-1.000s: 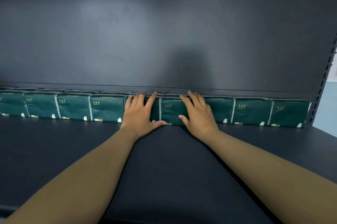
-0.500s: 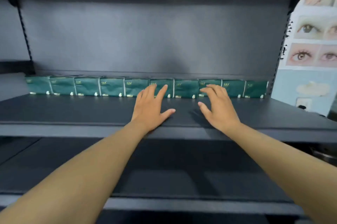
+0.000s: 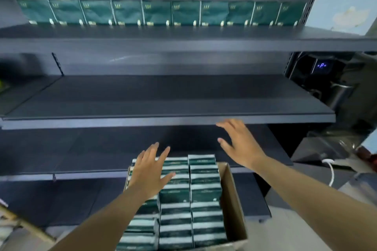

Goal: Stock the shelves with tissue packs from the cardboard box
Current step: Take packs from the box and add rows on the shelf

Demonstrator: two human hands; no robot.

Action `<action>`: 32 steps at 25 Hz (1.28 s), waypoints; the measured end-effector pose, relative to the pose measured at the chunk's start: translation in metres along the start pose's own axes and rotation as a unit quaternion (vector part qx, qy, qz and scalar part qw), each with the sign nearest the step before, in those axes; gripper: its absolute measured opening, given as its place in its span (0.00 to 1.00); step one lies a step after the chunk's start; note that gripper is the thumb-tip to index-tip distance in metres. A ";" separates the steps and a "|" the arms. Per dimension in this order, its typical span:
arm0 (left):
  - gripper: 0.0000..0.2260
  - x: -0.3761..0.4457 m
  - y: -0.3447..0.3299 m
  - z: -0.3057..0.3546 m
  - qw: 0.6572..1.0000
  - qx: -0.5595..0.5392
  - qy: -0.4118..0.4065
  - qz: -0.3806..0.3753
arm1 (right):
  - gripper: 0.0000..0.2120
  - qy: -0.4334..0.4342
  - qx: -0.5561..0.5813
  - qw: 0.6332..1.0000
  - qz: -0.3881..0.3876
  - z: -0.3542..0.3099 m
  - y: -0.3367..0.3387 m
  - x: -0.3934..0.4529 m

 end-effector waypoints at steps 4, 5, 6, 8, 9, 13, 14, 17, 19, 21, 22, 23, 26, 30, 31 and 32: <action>0.34 -0.035 -0.102 0.011 0.995 -0.025 0.016 -0.098 | 0.21 -0.039 0.059 0.989 -0.131 0.034 -0.106 -0.056; 0.34 -0.038 -0.123 0.012 0.991 -0.033 0.017 -0.130 | 0.22 -0.051 0.072 0.984 -0.155 0.042 -0.129 -0.069; 0.35 -0.040 -0.140 0.014 0.986 -0.039 0.020 -0.159 | 0.23 -0.064 0.082 0.979 -0.175 0.050 -0.150 -0.080; 0.36 -0.037 -0.162 0.017 0.986 -0.043 0.021 -0.162 | 0.24 -0.080 0.085 0.973 -0.199 0.064 -0.182 -0.093; 0.37 -0.034 -0.167 0.019 0.988 -0.028 0.014 -0.154 | 0.24 -0.089 0.080 0.971 -0.206 0.071 -0.194 -0.095; 0.33 -0.031 -0.190 0.020 0.984 0.011 -0.010 -0.176 | 0.22 -0.102 0.041 0.974 -0.199 0.087 -0.215 -0.095; 0.33 -0.031 -0.191 0.021 0.984 0.016 -0.011 -0.176 | 0.22 -0.097 0.020 0.976 -0.196 0.088 -0.217 -0.093; 0.33 -0.031 -0.192 0.020 0.982 0.009 -0.005 -0.191 | 0.22 -0.074 -0.051 0.978 -0.187 0.084 -0.221 -0.089; 0.34 -0.030 -0.184 0.021 0.981 0.006 -0.008 -0.192 | 0.20 -0.069 -0.081 0.978 -0.178 0.080 -0.216 -0.087; 0.35 -0.026 -0.166 0.026 0.985 -0.011 -0.013 -0.171 | 0.18 -0.087 -0.053 0.982 -0.158 0.077 -0.202 -0.085; 0.36 -0.023 -0.152 0.030 0.988 -0.023 -0.017 -0.153 | 0.18 -0.095 -0.022 0.985 -0.146 0.074 -0.190 -0.082; 0.37 -0.018 -0.133 0.035 0.991 -0.038 -0.024 -0.129 | 0.17 -0.095 0.005 0.986 -0.135 0.070 -0.173 -0.078; 0.38 0.006 -0.064 0.052 0.994 -0.077 -0.052 -0.049 | 0.19 -0.075 0.041 0.989 -0.119 0.046 -0.106 -0.059; 0.39 0.048 0.056 0.070 0.990 -0.087 -0.078 0.075 | 0.21 -0.042 0.033 0.997 -0.054 0.006 0.017 -0.027; 0.40 0.059 0.088 0.072 0.987 -0.088 -0.081 0.103 | 0.21 -0.035 0.024 0.999 -0.035 -0.004 0.049 -0.019; 0.40 0.068 0.117 0.073 0.984 -0.091 -0.082 0.131 | 0.20 -0.029 0.016 0.999 -0.017 -0.012 0.078 -0.012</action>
Point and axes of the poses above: each hand's wrist, its own x-axis towards the middle knuckle, its own y-axis out of the back of the hand, z = x × y, the point moved 7 cm from there along x, towards the middle knuckle, and after that the axes turned 6 degrees about x, right-handed, at the moved point
